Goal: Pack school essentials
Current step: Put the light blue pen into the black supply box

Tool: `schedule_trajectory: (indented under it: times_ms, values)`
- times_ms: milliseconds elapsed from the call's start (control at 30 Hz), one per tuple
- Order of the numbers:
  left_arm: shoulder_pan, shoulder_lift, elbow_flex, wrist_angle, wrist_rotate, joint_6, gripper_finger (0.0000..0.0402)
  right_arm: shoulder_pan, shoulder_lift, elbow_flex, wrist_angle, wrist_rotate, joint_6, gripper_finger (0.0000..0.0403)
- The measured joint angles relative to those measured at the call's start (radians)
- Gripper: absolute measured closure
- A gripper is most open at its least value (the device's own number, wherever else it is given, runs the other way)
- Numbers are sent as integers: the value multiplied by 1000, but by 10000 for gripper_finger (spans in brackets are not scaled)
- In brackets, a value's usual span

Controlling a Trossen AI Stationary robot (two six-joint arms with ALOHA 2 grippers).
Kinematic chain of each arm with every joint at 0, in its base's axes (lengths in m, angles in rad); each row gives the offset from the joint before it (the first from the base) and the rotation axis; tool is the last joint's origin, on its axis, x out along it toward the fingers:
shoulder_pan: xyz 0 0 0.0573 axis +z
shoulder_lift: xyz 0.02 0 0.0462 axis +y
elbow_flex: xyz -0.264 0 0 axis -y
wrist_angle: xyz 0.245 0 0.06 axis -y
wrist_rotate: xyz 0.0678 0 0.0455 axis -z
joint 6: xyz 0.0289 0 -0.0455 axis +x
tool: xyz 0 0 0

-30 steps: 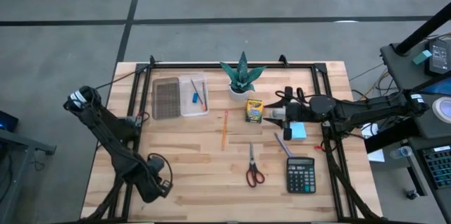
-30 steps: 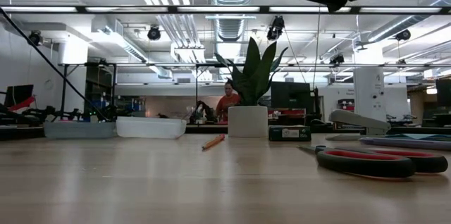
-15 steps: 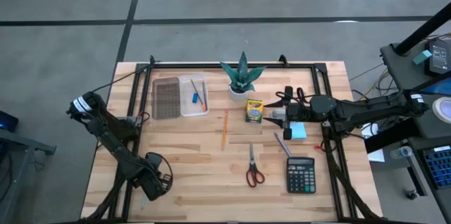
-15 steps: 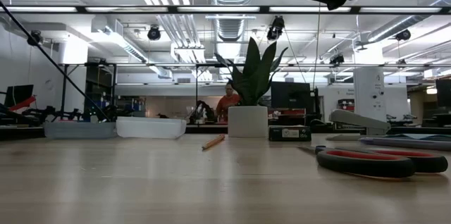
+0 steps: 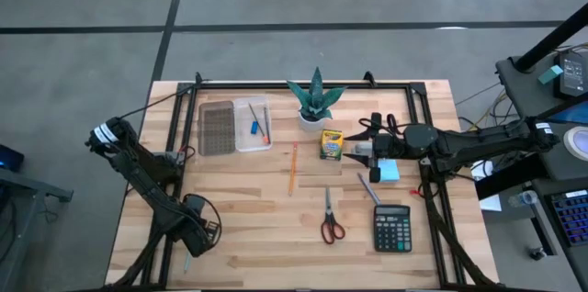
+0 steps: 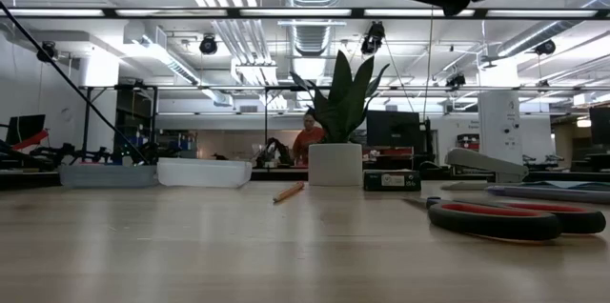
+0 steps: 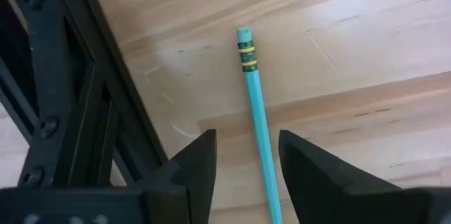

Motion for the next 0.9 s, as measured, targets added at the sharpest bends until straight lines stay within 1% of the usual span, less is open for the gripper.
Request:
schedule_trajectory:
  times_ms: [300,600,767,900]
  values:
    - [0,4,-33,78,-11,-2,262,0,0,0,-6,0,11,209]
    - [0,81,-29,90,-9,-1,266,0,0,0,-8,0,10,209]
    - [0,102,-29,99,-11,3,293,0,0,0,-9,0,24,209]
    - [0,102,-29,104,-20,19,338,0,0,0,-17,0,35,209]
